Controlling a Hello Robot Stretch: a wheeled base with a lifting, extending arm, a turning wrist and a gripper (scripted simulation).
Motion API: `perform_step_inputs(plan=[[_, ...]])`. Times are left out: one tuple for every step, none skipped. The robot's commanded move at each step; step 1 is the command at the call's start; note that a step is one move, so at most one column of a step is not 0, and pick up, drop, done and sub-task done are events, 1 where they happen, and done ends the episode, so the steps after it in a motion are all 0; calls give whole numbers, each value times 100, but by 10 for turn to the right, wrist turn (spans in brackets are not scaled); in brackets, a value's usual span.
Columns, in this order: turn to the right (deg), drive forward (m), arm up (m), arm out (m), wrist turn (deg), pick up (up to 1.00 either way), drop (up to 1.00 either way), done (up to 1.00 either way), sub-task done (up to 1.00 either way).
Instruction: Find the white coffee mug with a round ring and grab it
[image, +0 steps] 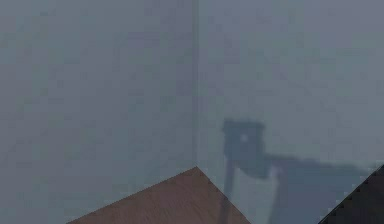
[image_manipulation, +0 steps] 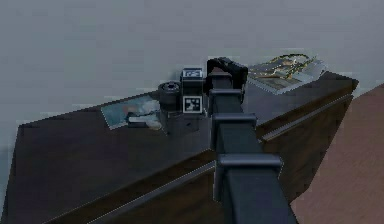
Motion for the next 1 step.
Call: perform_step_inputs(plan=[[0, 0, 0, 0, 0, 0, 0, 100, 0]])
